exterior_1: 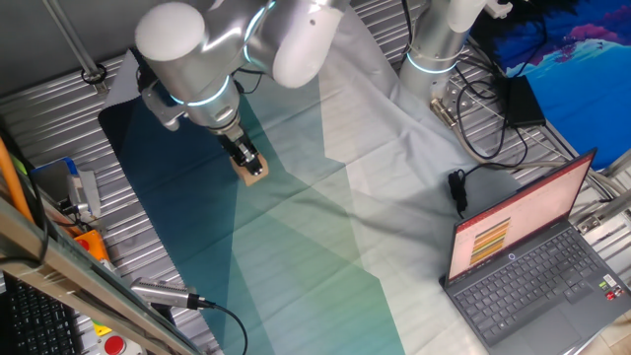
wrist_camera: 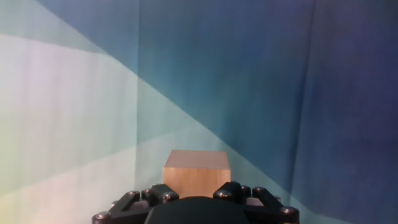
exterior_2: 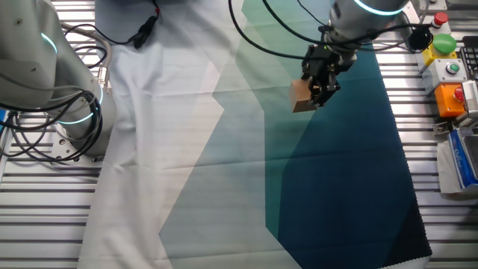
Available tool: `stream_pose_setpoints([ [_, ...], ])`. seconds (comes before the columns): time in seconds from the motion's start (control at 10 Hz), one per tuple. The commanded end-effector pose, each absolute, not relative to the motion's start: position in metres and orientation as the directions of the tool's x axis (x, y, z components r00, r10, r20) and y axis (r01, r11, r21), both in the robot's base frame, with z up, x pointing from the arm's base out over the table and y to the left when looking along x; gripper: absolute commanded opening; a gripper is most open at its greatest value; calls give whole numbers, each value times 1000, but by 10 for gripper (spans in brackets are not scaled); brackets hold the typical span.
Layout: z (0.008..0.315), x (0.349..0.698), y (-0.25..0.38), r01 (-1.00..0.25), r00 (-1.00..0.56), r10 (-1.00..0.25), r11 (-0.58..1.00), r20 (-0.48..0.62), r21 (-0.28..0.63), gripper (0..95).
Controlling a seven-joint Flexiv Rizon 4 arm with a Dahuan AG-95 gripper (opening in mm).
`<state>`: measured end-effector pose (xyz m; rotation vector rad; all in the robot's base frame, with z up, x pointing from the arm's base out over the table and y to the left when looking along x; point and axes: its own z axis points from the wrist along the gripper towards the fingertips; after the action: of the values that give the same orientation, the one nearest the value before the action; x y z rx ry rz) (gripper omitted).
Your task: Pick up one small block
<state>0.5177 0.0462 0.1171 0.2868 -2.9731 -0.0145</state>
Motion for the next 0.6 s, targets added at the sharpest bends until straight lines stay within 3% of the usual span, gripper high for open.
stream_pose_setpoints([
  [0.1, 119, 516, 46, -191, -969, -192, 981, 157, 20, 0],
  [0.6, 122, 516, 45, -308, -941, -288, 947, 178, -95, 0],
])
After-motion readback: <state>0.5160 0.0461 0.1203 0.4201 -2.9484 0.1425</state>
